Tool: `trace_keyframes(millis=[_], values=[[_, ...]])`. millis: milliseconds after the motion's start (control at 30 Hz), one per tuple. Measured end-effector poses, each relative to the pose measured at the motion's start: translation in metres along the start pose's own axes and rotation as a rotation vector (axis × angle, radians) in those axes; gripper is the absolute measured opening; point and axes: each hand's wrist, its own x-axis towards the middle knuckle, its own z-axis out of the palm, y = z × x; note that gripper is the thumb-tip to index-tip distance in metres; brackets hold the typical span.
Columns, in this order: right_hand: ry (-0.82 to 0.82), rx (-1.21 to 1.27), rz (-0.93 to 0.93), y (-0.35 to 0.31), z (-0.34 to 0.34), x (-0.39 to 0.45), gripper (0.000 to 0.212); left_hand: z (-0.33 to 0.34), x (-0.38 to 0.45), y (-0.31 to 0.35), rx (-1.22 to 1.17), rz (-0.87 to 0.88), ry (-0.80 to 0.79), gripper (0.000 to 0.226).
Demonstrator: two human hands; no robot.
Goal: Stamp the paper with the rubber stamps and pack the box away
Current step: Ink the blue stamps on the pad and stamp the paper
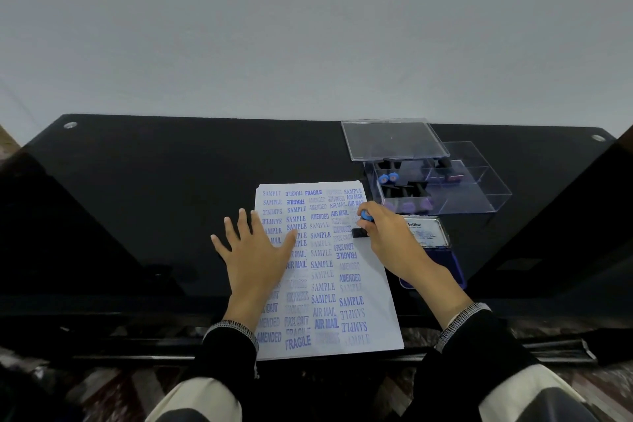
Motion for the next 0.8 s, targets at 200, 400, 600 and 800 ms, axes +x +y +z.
trace_keyframes(millis=[200, 400, 600, 800], values=[[-0.002, -0.011, 0.006, 0.0002, 0.0013, 0.0012, 0.019, 0.0003, 0.0002, -0.0003, 0.008, 0.000, 0.006, 0.095], [-0.007, -0.012, 0.007, 0.0003, 0.0020, 0.0006, 0.021, 0.0000, -0.0001, -0.0001, 0.012, -0.001, 0.006, 0.094], [-0.003, -0.021, 0.000, 0.0007, 0.0036, 0.0008, 0.020, -0.0002, 0.0006, 0.0004, 0.012, -0.005, 0.000, 0.094], [0.015, -0.022, -0.002, 0.0026, 0.0058, 0.0000, 0.020, -0.0007, 0.0003, 0.0004, 0.014, -0.006, -0.003, 0.094]])
